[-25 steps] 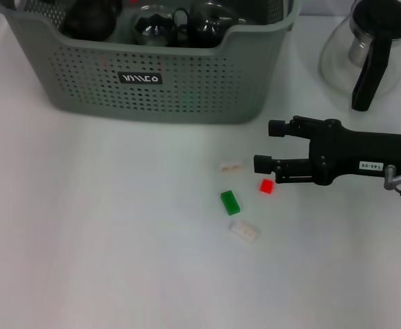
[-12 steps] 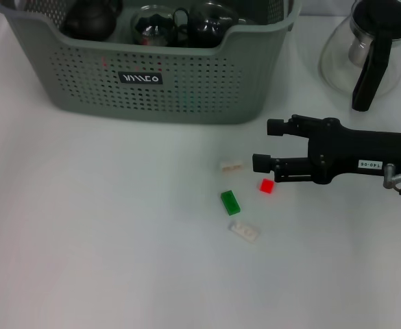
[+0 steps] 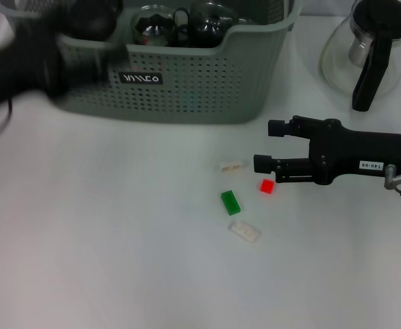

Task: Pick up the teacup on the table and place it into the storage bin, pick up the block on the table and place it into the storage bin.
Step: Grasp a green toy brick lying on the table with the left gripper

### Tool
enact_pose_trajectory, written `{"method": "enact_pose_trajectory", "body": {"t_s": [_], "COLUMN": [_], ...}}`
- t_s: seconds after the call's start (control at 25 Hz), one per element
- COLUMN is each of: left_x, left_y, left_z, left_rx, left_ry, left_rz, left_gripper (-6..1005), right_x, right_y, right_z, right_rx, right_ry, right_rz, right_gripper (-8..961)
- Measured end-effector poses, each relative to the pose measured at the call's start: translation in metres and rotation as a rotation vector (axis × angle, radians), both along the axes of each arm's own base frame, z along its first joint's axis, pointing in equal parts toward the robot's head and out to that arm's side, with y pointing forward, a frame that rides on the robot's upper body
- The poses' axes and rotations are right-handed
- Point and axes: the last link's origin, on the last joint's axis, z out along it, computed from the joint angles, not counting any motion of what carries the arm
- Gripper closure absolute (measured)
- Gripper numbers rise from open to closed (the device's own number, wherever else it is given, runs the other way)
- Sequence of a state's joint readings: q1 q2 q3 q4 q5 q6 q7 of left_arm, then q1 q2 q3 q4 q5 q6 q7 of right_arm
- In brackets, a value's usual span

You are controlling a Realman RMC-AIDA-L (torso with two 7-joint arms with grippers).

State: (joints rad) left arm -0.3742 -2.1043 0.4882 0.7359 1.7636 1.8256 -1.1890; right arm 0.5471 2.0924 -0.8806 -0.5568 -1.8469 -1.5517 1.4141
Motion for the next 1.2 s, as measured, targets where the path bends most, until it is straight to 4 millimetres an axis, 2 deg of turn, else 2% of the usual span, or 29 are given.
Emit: {"method": "enact_pose_trajectory", "body": {"t_s": [0.04,0.24,0.4,0.72,0.84,1.08,1.2], "left_x": [0.000,-0.017,-0.018,-0.006,-0.003,0.001,0.001], "left_y": [0.000,-0.023,-0.032,-0.019,-0.010,0.002,0.005], "left_z": [0.000,-0.040,-0.067,-0.119,-0.131,-0.149,-0.155], "left_rx": [0.000,-0.126,-0.205,-0.338,-0.335,-0.282,-0.242], "left_ry": [0.000,0.151,0.237,0.369,0.410,0.461,0.471], "left_rz": [0.000,-0.007,-0.046,-0.081,-0.077,-0.105,-0.100], "left_gripper": [74,86,95,114,315,396,392], "right_x": [0.000,0.000,0.000,0.002,0.004,0.006,0.005], "right_y": [0.000,0.001,0.001,-0.001,-0.001,-0.001,-0.001], "right_z": [0.000,0.000,0.000,0.000,0.001,0.001,0.001], "right_rx": [0.000,0.000,0.000,-0.001,0.001,0.010,0.011], "right_ry": [0.000,0.001,0.001,0.001,-0.001,-0.007,-0.008], "right_rz": [0.000,-0.006,-0.007,-0.015,-0.019,-0.022,-0.020], "right_gripper": [6,6,7,7,7,7,7]}}
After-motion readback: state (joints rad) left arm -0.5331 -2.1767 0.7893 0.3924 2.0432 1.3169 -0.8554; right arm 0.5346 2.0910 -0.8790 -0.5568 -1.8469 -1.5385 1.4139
